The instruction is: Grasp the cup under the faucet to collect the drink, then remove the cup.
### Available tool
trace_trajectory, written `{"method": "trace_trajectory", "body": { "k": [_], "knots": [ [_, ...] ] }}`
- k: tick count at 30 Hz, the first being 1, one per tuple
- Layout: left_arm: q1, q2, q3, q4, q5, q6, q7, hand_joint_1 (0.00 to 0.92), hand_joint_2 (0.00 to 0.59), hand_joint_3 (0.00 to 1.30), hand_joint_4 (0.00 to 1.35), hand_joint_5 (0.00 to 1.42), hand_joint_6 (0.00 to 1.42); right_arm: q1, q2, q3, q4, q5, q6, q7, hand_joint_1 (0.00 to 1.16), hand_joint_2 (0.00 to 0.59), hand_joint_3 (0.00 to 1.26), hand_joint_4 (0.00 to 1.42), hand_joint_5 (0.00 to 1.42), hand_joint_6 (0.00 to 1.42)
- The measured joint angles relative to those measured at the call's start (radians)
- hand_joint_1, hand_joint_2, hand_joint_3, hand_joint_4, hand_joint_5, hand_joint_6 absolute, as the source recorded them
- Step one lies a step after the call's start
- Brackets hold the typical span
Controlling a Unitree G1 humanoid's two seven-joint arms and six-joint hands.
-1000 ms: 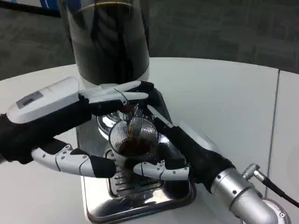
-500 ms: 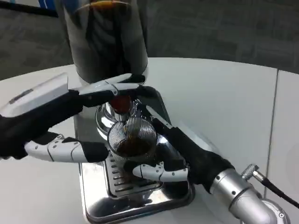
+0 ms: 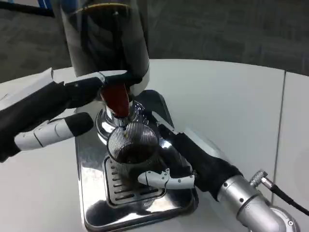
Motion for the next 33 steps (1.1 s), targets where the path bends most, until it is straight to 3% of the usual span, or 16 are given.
{"method": "trace_trajectory", "body": {
  "k": [7,11,22,33],
  "knots": [
    [0.015,-0.009,0.023,-0.017,0.002,0.017,-0.007,0.000,0.121,0.20,0.12,0.27,0.30,0.000,0.003,0.002,0.000,-0.001,0.000,-0.006,0.63,0.199,0.00,0.08,0.08,0.06],
    [0.028,-0.012,0.037,-0.022,0.004,0.017,-0.009,0.000,0.121,0.20,0.12,0.27,0.30,0.001,0.009,0.003,0.000,-0.001,0.000,-0.014,0.66,0.205,0.06,0.14,0.15,0.09],
    [0.045,-0.022,0.059,-0.029,0.011,0.017,-0.012,0.000,0.121,0.20,0.13,0.28,0.30,0.001,0.017,0.006,0.000,-0.013,0.002,-0.026,0.66,0.199,0.12,0.16,0.18,0.10],
    [0.055,-0.025,0.078,-0.029,0.012,0.018,-0.017,0.000,0.120,0.21,0.13,0.28,0.30,-0.001,0.005,0.004,-0.001,-0.037,0.002,-0.025,0.63,0.199,0.08,0.05,0.05,0.05]
  ]
}}
